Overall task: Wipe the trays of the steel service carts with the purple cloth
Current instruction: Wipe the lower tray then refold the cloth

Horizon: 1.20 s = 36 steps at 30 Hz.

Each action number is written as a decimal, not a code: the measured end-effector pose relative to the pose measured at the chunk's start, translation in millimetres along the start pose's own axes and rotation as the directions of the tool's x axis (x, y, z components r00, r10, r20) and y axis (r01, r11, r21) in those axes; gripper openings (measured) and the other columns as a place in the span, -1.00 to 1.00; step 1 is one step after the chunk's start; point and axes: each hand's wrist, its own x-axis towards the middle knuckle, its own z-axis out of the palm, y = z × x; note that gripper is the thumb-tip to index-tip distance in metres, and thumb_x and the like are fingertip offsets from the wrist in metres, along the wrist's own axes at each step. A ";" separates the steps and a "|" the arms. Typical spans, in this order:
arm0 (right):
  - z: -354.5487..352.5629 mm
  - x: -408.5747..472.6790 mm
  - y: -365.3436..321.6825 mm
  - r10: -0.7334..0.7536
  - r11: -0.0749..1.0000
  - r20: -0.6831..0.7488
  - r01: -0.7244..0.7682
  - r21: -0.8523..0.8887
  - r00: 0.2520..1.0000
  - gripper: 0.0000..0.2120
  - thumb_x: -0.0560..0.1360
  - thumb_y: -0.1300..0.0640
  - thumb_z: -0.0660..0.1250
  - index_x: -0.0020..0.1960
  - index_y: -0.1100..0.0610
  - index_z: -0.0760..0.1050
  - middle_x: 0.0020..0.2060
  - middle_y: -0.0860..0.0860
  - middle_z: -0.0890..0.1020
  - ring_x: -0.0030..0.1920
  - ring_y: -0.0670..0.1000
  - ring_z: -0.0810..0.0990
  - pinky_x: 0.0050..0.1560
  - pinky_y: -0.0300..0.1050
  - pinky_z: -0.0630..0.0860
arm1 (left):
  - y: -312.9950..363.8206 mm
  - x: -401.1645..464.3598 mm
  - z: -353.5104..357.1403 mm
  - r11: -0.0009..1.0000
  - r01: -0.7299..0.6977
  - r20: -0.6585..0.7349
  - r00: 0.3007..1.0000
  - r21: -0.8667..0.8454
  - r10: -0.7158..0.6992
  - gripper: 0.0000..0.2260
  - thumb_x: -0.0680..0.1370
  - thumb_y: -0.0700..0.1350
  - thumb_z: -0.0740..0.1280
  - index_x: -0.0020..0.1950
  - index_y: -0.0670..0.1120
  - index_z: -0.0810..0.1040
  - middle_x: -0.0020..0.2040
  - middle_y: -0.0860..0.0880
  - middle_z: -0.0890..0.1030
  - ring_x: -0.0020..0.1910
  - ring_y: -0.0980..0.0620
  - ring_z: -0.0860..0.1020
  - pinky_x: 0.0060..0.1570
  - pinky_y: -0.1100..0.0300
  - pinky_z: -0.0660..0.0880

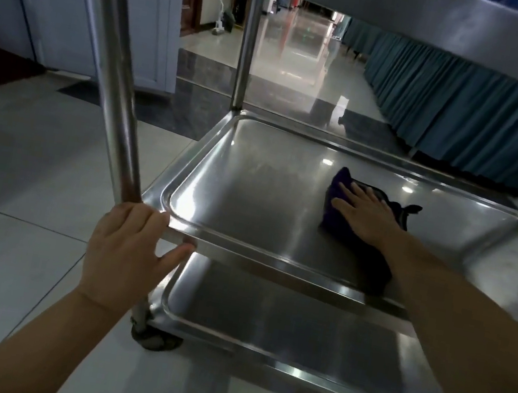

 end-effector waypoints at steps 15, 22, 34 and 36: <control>-1.1 -32.4 -69.4 0.110 0.934 -0.012 -0.099 0.343 0.994 -0.48 0.63 -0.18 -0.08 0.55 -0.19 -0.10 0.57 -0.04 -0.12 0.55 0.08 -0.20 0.48 0.11 -0.20 | 4.6 -3.3 2.7 0.998 0.047 -0.014 0.999 -0.039 -0.047 -0.62 0.47 0.15 0.32 -0.17 -0.20 0.58 -0.22 -0.14 0.58 -0.16 -0.16 0.51 0.00 0.05 0.37; -32.2 -6.7 -188.7 -0.171 0.934 -0.066 0.183 0.307 0.983 -0.45 0.61 -0.18 -0.05 0.56 -0.17 -0.10 0.57 -0.02 -0.12 0.55 0.10 -0.21 0.49 0.16 -0.24 | 6.7 -7.1 3.0 0.995 0.076 0.024 0.997 -0.067 -0.075 -0.64 0.49 0.10 0.30 -0.09 -0.20 0.60 -0.11 -0.14 0.61 -0.03 -0.13 0.50 0.10 0.06 0.37; -8.1 -49.2 -106.4 -0.316 0.895 -0.056 0.317 0.314 0.947 -0.47 0.62 -0.16 -0.05 0.55 -0.20 -0.12 0.56 -0.11 -0.14 0.54 -0.03 -0.23 0.51 0.03 -0.27 | 27.2 -2.6 0.6 0.985 -0.047 0.048 0.997 -0.168 0.056 -0.77 0.49 -0.12 0.24 -0.09 -0.25 0.59 -0.10 -0.20 0.59 -0.09 -0.15 0.49 0.03 0.05 0.38; 1.2 -62.1 -76.3 -0.265 0.909 -0.047 0.266 0.321 0.963 -0.47 0.62 -0.17 -0.04 0.54 -0.22 -0.12 0.56 -0.12 -0.14 0.54 -0.03 -0.23 0.51 0.03 -0.28 | 53.2 2.1 0.5 0.991 -0.017 0.056 0.998 -0.130 0.024 -0.75 0.46 -0.07 0.26 -0.07 -0.24 0.57 -0.08 -0.21 0.58 -0.08 -0.20 0.49 0.03 0.00 0.36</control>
